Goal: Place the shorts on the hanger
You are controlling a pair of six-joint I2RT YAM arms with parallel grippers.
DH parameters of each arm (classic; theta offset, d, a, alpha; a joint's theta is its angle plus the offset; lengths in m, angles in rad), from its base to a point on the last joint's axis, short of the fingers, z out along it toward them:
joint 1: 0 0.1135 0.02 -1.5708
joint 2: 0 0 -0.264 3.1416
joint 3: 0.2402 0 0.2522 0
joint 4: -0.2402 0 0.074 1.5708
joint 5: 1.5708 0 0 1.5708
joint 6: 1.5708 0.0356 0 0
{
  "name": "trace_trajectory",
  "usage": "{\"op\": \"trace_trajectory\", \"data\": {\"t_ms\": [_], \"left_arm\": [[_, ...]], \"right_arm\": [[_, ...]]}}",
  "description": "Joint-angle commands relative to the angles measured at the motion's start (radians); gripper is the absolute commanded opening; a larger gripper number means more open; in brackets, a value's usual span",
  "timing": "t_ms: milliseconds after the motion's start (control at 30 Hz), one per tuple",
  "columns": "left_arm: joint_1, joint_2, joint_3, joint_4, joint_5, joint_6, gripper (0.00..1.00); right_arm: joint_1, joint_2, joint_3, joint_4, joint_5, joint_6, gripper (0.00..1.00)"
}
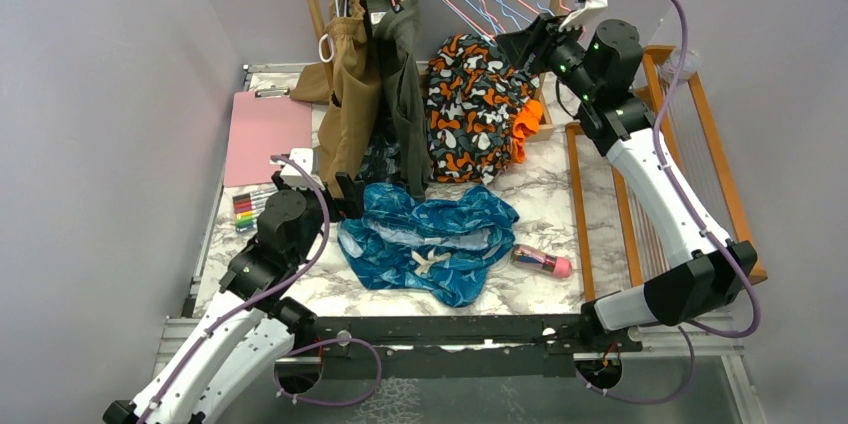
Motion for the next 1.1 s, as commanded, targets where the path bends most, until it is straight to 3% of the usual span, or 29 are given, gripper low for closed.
{"op": "trace_trajectory", "data": {"t_ms": [0,1067], "left_arm": [[0.004,0.013,-0.001,0.031,0.028,0.014,0.99],[0.01,0.031,0.002,0.028,0.038,0.01,0.99]], "right_arm": [[0.003,-0.02,0.002,0.079,-0.135,0.036,0.57],[0.014,0.167,0.089,0.021,-0.035,0.06,0.56]]}}
